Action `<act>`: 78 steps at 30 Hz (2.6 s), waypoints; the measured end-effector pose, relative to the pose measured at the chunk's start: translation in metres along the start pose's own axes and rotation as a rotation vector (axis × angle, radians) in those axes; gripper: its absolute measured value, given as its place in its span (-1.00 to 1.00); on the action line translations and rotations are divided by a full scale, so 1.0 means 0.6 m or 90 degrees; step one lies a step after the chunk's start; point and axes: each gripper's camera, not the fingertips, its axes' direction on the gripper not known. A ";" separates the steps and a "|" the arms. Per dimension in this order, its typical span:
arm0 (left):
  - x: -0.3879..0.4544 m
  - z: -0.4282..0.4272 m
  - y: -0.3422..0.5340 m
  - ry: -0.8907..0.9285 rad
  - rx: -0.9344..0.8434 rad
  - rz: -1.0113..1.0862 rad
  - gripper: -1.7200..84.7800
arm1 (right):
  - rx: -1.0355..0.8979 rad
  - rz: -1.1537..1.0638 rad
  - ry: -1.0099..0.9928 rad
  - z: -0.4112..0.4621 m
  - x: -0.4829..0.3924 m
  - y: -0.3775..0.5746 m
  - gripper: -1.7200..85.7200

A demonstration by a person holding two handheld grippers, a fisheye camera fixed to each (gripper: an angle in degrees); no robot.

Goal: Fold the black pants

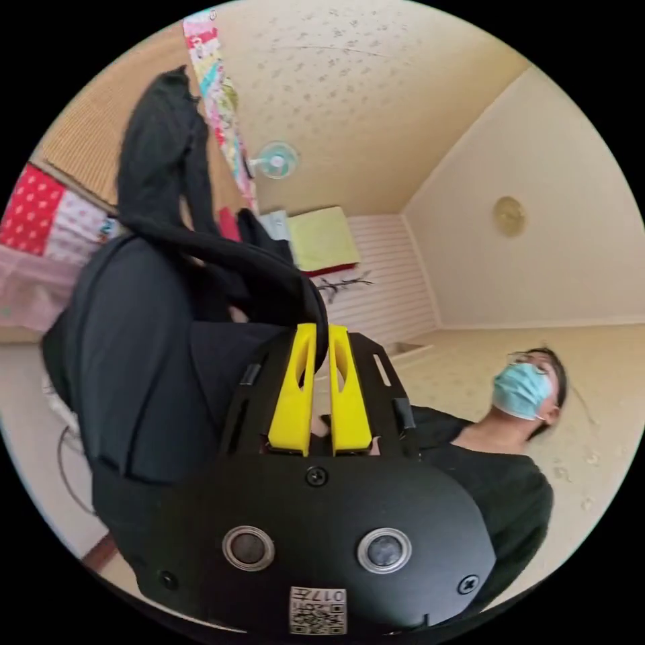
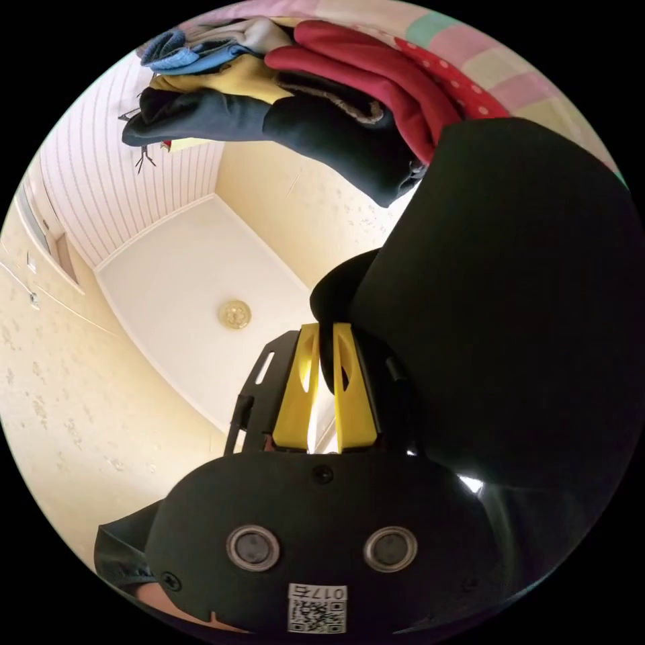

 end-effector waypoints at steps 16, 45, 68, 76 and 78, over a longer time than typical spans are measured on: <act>0.027 0.119 -0.025 0.084 -0.192 0.085 -0.62 | -0.296 -0.039 0.225 0.247 0.206 0.133 -0.88; 0.054 0.142 -0.028 0.269 -0.217 0.116 -0.90 | -0.840 -0.028 0.613 0.064 0.667 0.684 -0.89; 0.090 0.259 -0.068 -0.019 -0.251 0.145 -0.87 | -0.841 -0.130 0.728 0.069 0.779 0.699 -0.86; 0.004 0.202 -0.219 0.092 0.053 0.029 -0.79 | -0.603 -0.275 0.675 0.200 0.704 0.524 -0.86; -0.038 0.221 -0.209 0.032 0.052 -0.021 -0.69 | -0.579 -0.276 0.817 0.188 0.742 0.509 -0.82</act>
